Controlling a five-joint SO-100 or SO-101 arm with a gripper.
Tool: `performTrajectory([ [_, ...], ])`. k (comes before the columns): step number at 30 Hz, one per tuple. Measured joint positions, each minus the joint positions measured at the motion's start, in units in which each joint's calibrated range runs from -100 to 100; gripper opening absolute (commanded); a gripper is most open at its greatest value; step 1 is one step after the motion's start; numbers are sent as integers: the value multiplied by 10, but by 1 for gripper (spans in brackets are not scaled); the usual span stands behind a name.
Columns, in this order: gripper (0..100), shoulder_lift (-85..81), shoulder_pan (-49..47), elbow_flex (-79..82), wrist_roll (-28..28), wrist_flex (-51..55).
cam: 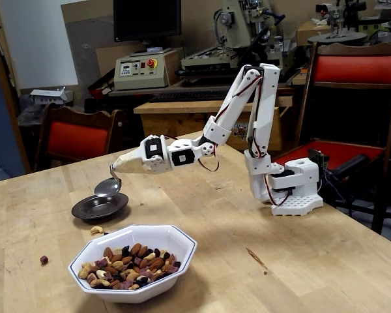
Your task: Use spoon to take food
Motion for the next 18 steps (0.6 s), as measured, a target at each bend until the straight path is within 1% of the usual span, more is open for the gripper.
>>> performTrajectory([
  [18,4,0,0,0,-4,0],
])
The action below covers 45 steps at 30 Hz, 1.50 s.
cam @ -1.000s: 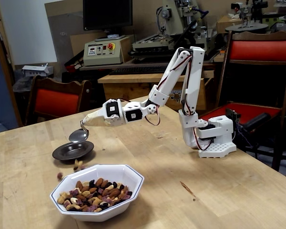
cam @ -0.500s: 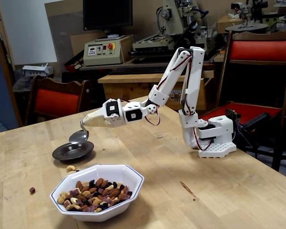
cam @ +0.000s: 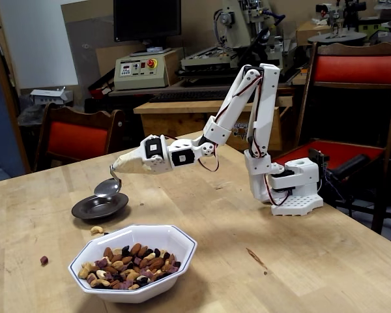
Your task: Use spoon to take food
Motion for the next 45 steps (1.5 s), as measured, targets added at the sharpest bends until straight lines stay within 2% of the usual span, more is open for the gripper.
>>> performTrajectory([
  [11,5,0,0,-9,-7,0],
  [23,4,0,-6,-106,-78,0],
  [32,4,0,-51,-108,-140,0],
  [45,5,0,-54,-108,-222,0],
])
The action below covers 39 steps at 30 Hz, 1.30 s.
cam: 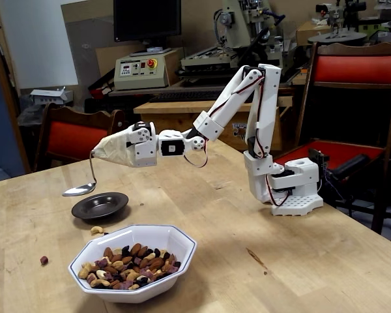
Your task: Use spoon to take food
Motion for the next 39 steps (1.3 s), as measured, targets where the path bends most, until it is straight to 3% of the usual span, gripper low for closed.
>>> performTrajectory([
  [12,5,0,0,0,-27,0],
  [39,4,0,0,-21,-7,0],
])
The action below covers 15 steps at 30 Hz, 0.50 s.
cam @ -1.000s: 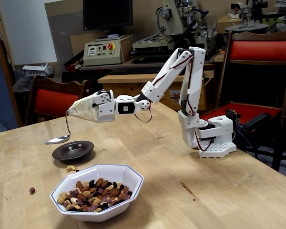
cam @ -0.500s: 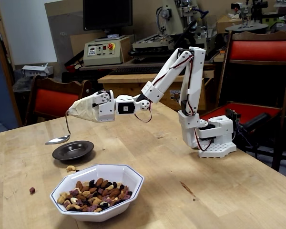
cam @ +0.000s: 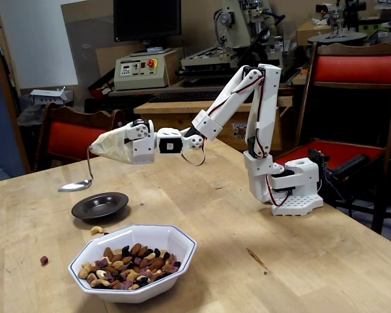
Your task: Use spoon to take food
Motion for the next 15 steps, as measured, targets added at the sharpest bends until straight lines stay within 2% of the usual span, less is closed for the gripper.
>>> performTrajectory([
  [8,4,0,0,-28,41,0],
  [15,4,0,-9,-29,50,0],
])
